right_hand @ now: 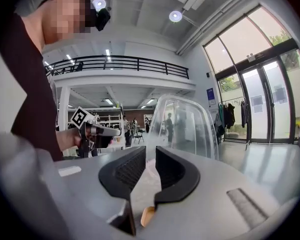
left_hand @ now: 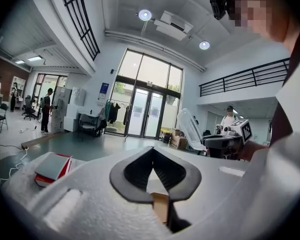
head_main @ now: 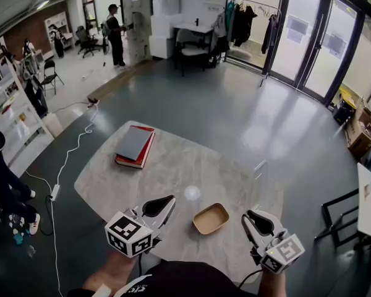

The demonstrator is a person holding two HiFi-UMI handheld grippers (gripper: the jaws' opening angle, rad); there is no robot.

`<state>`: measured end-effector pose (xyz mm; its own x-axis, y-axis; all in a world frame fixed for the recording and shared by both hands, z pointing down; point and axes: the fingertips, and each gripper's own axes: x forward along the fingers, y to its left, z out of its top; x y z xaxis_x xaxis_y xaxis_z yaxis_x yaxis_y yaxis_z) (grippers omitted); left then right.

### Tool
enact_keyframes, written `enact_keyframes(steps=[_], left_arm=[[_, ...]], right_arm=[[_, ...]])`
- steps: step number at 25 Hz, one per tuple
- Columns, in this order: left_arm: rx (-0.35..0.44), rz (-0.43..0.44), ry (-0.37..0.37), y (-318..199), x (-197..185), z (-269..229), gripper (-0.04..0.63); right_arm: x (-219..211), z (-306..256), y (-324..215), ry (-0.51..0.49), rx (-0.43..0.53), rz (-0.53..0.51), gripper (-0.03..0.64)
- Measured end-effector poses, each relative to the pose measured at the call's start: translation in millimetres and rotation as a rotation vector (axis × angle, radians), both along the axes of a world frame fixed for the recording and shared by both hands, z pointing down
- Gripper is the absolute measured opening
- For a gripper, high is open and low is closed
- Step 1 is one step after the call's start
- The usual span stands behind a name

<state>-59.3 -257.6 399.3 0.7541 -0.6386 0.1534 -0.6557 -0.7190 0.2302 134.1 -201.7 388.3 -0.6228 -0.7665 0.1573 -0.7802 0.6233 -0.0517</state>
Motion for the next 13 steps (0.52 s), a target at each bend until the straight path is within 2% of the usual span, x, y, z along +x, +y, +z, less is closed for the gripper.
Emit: enact_keyframes(steps=[13], left_arm=[[-0.007,0.004,-0.008,9.2,7.3,1.8,0.005]], right_arm=[[6.4,-8.0,9.8,-0.037,-0.001,0.000,0.063]])
